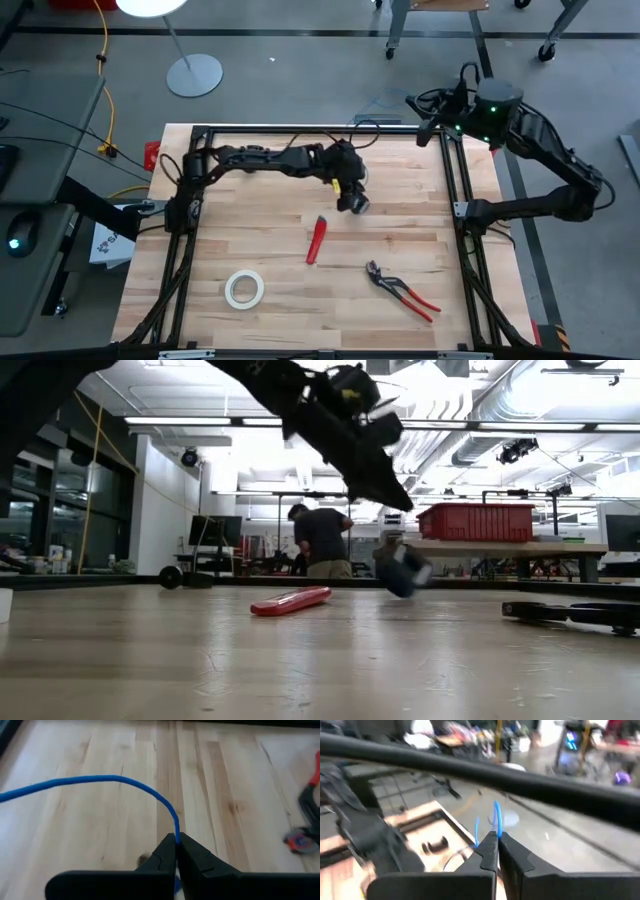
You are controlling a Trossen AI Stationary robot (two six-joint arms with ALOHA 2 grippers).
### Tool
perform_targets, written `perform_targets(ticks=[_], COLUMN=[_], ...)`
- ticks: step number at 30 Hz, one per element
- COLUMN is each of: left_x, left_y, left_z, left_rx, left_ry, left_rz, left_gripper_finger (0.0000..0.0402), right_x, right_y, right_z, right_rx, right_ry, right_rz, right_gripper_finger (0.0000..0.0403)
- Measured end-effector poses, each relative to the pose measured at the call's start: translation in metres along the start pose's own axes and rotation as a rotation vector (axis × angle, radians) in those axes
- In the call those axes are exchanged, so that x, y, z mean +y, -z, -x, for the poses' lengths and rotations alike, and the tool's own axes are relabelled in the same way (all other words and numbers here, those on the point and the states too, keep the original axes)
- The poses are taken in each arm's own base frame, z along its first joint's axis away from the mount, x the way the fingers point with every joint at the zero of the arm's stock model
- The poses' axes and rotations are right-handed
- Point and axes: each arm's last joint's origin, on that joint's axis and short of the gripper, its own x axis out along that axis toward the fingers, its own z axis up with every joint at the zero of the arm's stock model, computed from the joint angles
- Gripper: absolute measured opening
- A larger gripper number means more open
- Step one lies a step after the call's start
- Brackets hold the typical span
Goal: Coil cords
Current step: Uncoil the blue wire cable from the black spool
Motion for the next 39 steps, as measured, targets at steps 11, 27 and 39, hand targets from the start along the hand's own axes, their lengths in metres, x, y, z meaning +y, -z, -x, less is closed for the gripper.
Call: perform_targets(ticks=[11,27,39], left_x=[0.01,0.007,0.014], left_y=[-0.029,-0.038,-0.031], left_z=[0.069,0.099,0.1], left_rx=[-0.11,-0.149,-0.094], left_ry=[-0.053,-0.034,-0.019], left_rz=[-0.049,-0.044,-0.082], left_gripper_finger=[0.0,0.0,0.0], right_x=[0.002,0.031,0.063], right_y=[0.043,0.17,0.176], right_z=[-0.006,-0.06,-0.061], right_rx=[0.458,0.885,0.816], right_ry=[0.074,0.073,-0.138], right_rz=[-0.098,-0.17,-0.2], right_gripper_finger=[0.0,0.0087,0.0135])
